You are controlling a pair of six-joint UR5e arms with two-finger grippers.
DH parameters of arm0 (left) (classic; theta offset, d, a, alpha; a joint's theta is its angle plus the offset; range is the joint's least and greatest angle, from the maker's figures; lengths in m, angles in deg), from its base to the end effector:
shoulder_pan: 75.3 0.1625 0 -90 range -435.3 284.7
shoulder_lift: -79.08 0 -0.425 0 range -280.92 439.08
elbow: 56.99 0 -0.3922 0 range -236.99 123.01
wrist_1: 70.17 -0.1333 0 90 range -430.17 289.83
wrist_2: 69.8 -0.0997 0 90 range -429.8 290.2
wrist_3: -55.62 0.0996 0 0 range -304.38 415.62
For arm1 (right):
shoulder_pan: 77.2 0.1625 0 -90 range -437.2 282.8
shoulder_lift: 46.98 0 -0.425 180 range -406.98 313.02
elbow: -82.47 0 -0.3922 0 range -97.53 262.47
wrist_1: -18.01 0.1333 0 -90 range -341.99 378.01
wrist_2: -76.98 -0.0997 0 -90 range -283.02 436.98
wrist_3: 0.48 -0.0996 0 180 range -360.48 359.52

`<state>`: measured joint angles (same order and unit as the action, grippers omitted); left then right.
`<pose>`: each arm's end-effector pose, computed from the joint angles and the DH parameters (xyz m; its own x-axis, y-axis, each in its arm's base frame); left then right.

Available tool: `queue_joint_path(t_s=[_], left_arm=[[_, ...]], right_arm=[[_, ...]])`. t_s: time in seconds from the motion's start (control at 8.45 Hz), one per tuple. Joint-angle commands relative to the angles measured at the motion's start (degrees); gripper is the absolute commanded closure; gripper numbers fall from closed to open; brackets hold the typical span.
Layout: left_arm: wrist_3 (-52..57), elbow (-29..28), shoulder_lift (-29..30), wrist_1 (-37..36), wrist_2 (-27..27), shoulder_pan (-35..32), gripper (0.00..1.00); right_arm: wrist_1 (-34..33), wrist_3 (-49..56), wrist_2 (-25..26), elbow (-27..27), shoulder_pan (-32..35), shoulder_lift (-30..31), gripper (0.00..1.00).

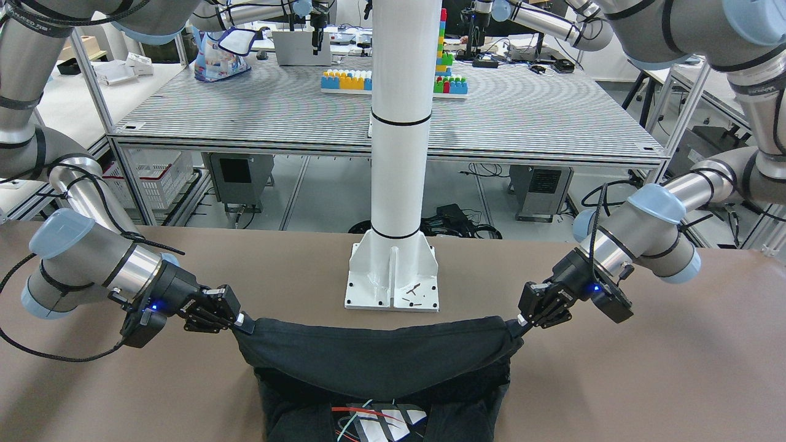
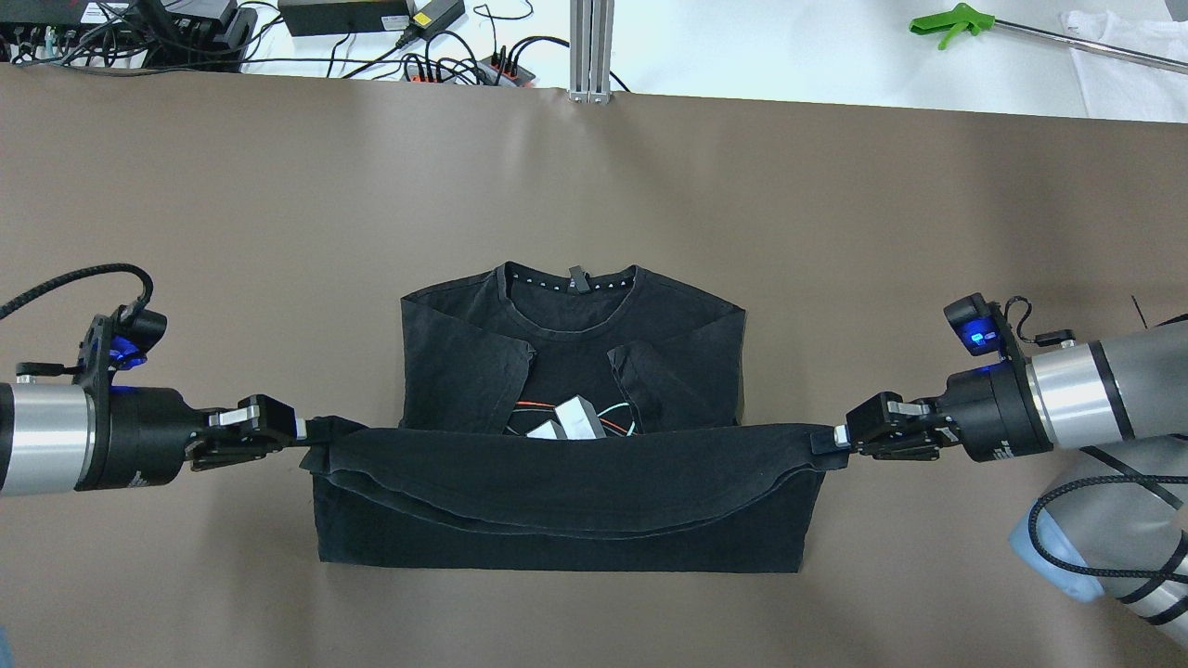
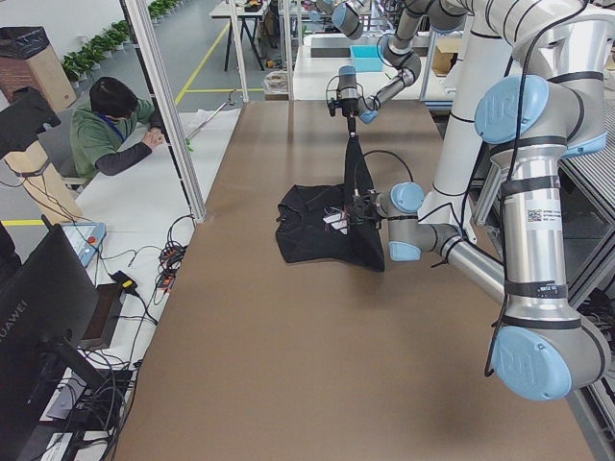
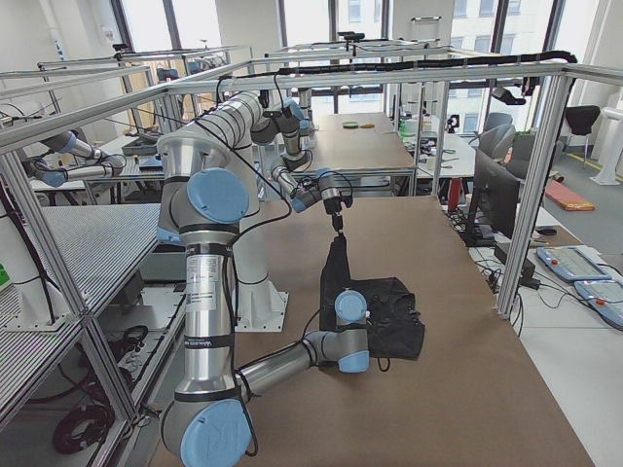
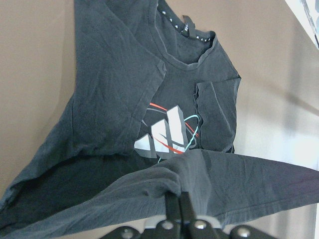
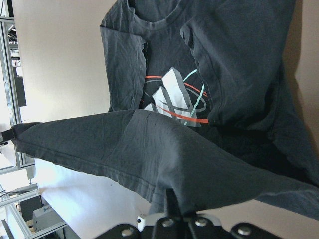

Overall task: Fold clothes
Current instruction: 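Carry the hem farther toward the collar with both grippers, laying it flat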

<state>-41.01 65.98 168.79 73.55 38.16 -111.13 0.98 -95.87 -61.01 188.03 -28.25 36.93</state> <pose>0.2876 -0.3342 0.2822 0.0151 -0.1464 -0.9891 0.3112 0.9408 -0.1345 -0.2626 -0.3919 0.3357 -0.0544 0.0333 0.9980 -0.0133 0.9993 -0.0340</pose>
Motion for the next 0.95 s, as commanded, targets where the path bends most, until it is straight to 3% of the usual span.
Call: queue_joint_path(t_s=[0.0,0.47,0.83], left_arm=[[-1.19,-1.33,0.91,-0.73,-0.03,-2.3,1.0],[-1.02,-11.15,8.71,-0.73,-1.78,-4.41,1.0],[-0.14,-16.45,11.63,-0.73,-2.49,-6.87,1.0]], right_arm=[[-4.84,4.49,7.1,-0.18,0.0,-0.84,1.0],[-14.68,10.75,15.44,-1.31,-0.17,-3.91,1.0],[-14.52,10.75,20.12,-6.32,-0.35,-6.81,1.0]])
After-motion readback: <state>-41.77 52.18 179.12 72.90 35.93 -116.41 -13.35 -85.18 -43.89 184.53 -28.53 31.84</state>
